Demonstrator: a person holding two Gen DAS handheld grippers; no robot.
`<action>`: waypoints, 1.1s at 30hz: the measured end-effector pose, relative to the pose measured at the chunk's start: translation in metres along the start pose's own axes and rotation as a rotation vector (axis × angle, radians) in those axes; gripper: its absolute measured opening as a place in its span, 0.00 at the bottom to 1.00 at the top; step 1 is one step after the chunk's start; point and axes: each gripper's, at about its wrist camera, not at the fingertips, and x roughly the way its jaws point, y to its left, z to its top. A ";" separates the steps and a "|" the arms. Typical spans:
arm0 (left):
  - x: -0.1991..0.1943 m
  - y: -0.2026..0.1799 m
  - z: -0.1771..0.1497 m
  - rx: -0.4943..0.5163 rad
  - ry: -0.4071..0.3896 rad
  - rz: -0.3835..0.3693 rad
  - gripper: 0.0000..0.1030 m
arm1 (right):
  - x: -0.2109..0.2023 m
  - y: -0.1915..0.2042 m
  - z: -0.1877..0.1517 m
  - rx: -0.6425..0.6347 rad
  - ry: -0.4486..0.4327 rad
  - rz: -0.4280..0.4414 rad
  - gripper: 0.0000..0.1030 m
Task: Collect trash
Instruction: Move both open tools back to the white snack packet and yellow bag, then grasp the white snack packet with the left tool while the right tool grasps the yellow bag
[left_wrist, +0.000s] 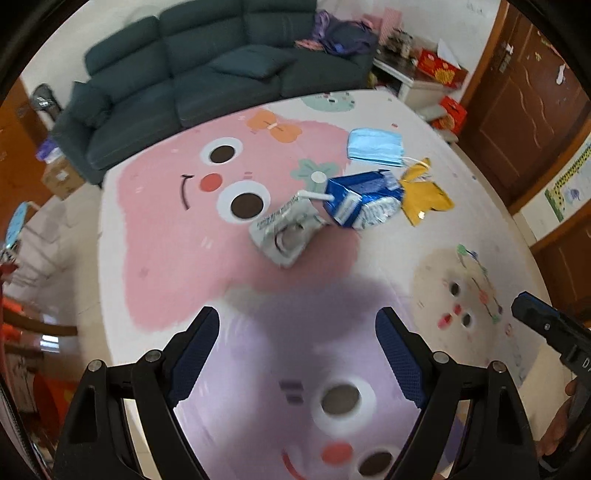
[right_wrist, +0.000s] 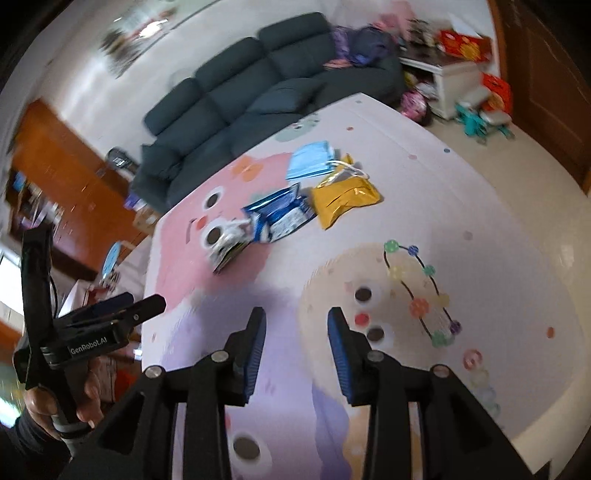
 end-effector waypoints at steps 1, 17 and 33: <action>0.012 0.004 0.010 0.014 0.012 -0.010 0.83 | 0.008 -0.001 0.005 0.024 0.000 -0.009 0.36; 0.115 0.018 0.074 0.175 0.132 -0.061 0.83 | 0.109 -0.028 0.079 0.293 0.011 -0.092 0.51; 0.148 0.012 0.083 0.220 0.173 -0.078 0.67 | 0.167 -0.019 0.120 0.365 0.003 -0.315 0.50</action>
